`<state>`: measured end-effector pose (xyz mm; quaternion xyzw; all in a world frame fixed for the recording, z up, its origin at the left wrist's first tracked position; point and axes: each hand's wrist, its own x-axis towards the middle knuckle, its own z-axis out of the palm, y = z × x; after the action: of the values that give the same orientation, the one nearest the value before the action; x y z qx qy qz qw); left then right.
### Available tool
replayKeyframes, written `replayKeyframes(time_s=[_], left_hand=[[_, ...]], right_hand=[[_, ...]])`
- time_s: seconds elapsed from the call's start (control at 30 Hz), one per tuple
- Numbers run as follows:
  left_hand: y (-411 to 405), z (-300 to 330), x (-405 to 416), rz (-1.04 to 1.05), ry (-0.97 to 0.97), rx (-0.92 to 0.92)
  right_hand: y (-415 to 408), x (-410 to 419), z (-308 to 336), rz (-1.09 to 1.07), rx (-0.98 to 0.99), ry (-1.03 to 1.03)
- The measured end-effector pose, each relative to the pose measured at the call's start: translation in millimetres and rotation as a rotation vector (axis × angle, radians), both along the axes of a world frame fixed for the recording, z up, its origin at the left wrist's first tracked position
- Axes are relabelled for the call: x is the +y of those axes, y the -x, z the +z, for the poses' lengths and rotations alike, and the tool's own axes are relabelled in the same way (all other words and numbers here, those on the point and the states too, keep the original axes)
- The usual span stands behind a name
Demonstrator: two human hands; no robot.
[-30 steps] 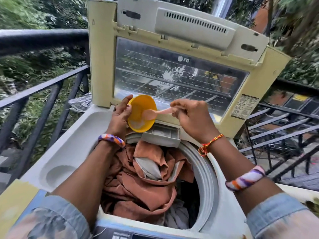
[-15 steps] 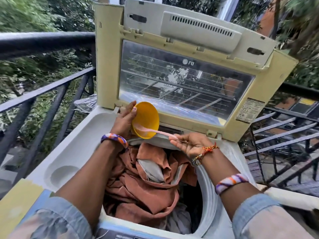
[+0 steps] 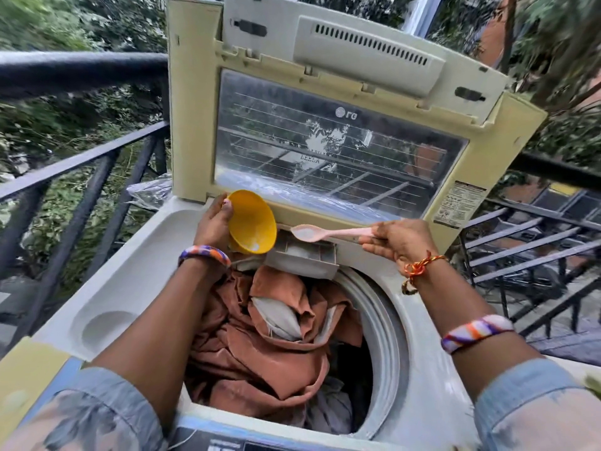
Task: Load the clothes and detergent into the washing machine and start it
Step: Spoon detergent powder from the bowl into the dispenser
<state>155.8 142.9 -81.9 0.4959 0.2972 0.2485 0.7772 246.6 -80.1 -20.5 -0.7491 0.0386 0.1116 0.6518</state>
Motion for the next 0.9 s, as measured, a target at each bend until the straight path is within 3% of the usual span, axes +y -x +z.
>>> replayKeyframes(time_s=[0.1, 0.27, 0.5, 0.67, 0.9], left_hand=[[-1, -3, -1, 0.001, -0.008, 0.009], [-3, -3, -3, -0.026, 0.014, 0.005], [-9, -12, 5, -0.046, -0.025, 0.024], [-12, -19, 12, -0.063, -0.111, 0.033], [-13, -25, 15, -0.05, -0.107, 0.02]], right_hand=[[2, 1, -7, 0.014, -0.14, 0.12], [12, 10, -25, 0.065, -0.549, 0.399], [29, 18, -40, 0.281, -1.04, 0.658], [35, 18, -55, 0.357, -1.187, 0.796], [41, 14, -58, 0.385, -1.294, 0.819]])
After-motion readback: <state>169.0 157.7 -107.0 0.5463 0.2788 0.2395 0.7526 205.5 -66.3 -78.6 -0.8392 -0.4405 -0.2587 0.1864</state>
